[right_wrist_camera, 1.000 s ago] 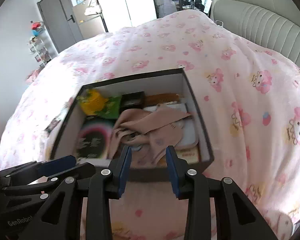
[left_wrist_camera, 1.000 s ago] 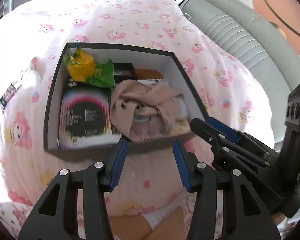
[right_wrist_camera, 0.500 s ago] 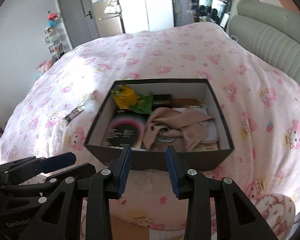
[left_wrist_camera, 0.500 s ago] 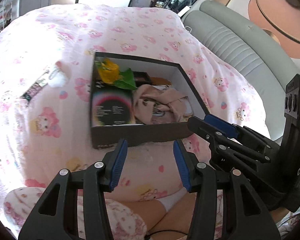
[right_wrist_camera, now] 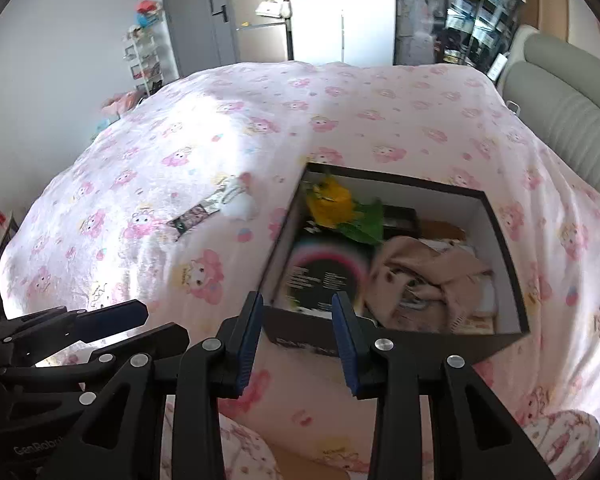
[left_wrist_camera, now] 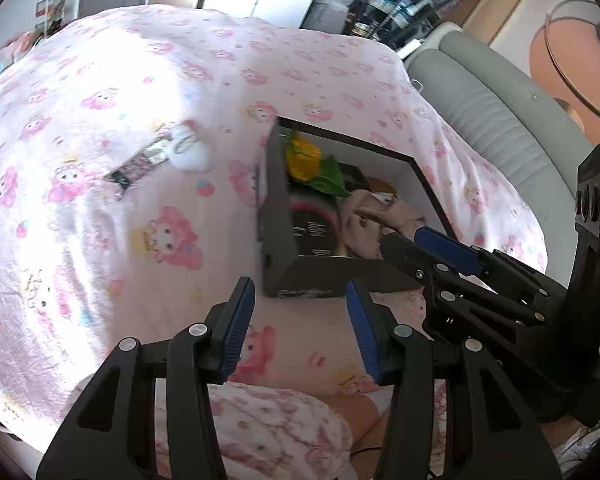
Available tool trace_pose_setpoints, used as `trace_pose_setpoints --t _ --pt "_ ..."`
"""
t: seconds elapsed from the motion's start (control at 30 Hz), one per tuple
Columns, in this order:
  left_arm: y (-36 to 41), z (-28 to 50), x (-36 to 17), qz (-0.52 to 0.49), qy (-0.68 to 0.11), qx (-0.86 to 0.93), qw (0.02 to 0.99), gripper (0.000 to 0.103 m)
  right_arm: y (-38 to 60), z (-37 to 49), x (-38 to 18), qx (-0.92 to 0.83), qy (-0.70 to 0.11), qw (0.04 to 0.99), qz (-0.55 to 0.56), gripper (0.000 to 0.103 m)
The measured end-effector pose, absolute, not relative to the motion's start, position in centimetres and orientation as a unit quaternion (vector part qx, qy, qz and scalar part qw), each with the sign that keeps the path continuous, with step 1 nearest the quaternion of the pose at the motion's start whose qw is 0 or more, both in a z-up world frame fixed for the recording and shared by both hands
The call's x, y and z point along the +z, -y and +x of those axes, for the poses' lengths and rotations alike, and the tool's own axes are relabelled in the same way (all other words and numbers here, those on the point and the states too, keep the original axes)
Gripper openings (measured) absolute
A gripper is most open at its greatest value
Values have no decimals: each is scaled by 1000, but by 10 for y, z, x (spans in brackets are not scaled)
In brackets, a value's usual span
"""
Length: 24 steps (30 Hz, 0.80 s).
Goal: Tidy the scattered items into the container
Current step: 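Move the right gripper to the white cream tube beside the plush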
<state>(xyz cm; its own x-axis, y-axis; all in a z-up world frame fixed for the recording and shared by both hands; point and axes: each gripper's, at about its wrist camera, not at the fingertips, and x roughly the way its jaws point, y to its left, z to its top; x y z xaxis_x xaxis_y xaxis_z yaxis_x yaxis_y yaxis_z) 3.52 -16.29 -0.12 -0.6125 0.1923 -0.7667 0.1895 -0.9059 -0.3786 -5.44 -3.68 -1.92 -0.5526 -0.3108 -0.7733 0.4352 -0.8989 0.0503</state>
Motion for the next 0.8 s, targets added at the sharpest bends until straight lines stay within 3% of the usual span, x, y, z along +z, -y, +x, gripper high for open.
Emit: trace_pose_setpoints --t 0.23,0.4,0.63,0.8 --pt "206 37 -21 -439 247 863 -19 49 81 -66 -33 -863 -86 236 439 32" --pt "259 16 -56 -444 350 823 -52 51 106 -104 -59 -830 -45 271 486 32" --pt "337 -29 -99 -457 396 784 -139 51 158 -171 -83 -814 -36 275 510 34" --pt "396 -60 -152 -487 430 744 -154 51 211 -206 -129 -779 -49 281 558 36"
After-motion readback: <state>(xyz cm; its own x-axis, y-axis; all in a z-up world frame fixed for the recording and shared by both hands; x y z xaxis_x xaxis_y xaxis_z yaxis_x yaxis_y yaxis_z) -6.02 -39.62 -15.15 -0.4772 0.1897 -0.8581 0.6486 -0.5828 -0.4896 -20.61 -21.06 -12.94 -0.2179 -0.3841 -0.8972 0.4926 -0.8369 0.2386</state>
